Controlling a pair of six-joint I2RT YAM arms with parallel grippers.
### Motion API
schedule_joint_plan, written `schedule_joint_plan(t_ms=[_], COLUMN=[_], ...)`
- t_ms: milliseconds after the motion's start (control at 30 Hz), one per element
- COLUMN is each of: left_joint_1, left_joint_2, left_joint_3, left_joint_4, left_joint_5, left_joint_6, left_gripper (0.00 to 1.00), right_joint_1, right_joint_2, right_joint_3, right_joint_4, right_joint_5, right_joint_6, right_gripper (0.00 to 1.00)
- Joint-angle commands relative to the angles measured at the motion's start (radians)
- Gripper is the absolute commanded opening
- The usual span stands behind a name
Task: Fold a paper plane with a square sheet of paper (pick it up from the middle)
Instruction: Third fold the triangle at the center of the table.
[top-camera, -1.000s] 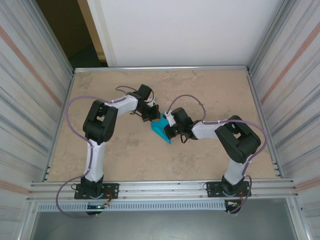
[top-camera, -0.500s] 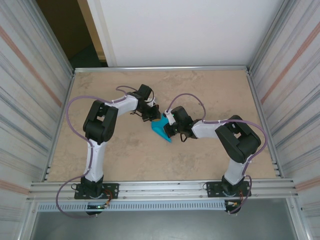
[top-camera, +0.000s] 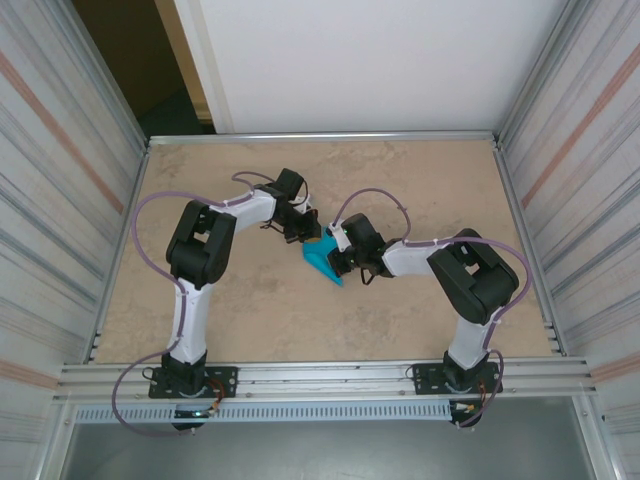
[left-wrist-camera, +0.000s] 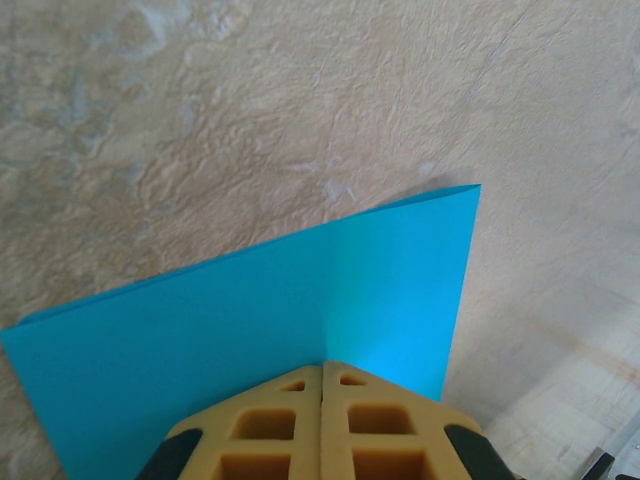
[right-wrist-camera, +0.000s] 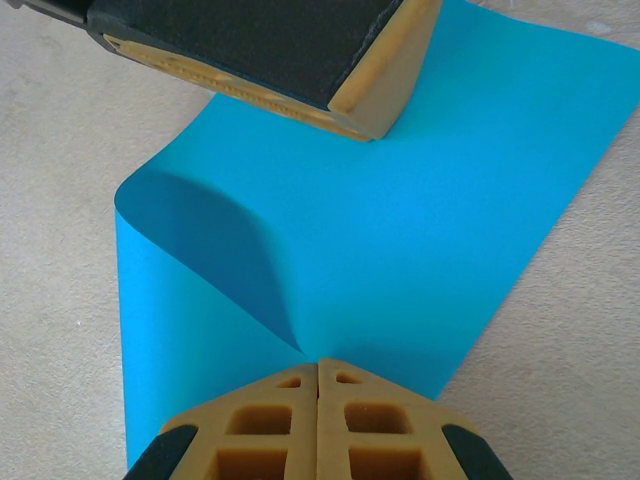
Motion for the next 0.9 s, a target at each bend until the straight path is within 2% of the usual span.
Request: schedule_joint_plan(t_ms=[0,200,300,533,733,867], left_joint_1=[-0.002,0.004,0.019,0.058,0.017,-0.034], left_joint_2=[0.035,0.01,-0.072,-0.319,-0.453,-0.485], left_joint_3=[0.006,0.022,-0.007,-0.295,-0.539,-0.598], left_joint_4=[-0.056,-0.055,0.009,0.276,0.505,0.552], left_joint_5=[-0.024,-0.014,-0.007,-0.002,0.028,0.031], left_joint_6=[0.018,0.005,-0.041,-0.224,-0.378,-0.415], left_gripper=[0.05,0.05,0.09,0.2,0.18,0.14], right_joint_1=[-0.005,-0.006,-0.006,-0.007,-0.007,-0.008], right_joint_2=[0.015,0.013,0.015,0.012,0.011,0.012], right_joint_3=[0.02,0.022,0.017,0.014,0.019,0.019], right_joint_4=[-0.035,-0.034,-0.034,-0.026,-0.028,-0.032], right_joint_5=[0.005,-0.003,-0.009,-0.02,-0.028,-0.029], right_joint_6=[0.025,0.029,0.037,0.051,0.059,0.06], right_gripper=[0.0,0.0,0.0,0.0,0.0,0.0])
